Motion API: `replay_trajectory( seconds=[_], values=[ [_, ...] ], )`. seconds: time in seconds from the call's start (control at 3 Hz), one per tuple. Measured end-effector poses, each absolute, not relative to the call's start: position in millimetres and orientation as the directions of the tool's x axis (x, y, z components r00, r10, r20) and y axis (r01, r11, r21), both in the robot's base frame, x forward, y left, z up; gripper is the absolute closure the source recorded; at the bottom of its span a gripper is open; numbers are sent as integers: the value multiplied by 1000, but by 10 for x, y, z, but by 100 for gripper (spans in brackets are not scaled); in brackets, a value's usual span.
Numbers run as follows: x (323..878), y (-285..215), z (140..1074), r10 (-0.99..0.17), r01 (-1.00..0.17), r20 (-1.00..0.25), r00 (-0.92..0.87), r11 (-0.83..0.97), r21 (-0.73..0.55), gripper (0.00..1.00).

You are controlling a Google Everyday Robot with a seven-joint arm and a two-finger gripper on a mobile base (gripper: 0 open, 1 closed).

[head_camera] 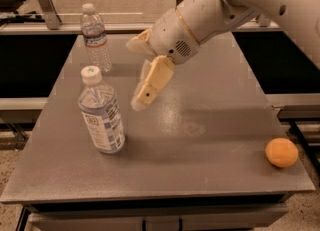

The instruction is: Pick blue plastic bottle

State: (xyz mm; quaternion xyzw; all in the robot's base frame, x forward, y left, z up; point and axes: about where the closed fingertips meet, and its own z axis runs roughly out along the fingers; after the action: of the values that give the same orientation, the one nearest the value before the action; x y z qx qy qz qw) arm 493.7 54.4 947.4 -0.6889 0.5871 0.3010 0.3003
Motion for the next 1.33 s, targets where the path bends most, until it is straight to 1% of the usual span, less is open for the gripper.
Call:
replay_trajectory(
  seconds=[0.33,0.67,1.0,1.33],
  values=[
    [4880,794,9441,-443,-985,-890,113,-168,-41,0],
    [4808,915,9427,-321,-973,-941,104,-229,-29,0],
    [4802,932,9431,-312,-972,-945,103,-234,-29,0],
    [4718,968,9424,-224,-961,-966,126,-270,-62,0]
  ],
)
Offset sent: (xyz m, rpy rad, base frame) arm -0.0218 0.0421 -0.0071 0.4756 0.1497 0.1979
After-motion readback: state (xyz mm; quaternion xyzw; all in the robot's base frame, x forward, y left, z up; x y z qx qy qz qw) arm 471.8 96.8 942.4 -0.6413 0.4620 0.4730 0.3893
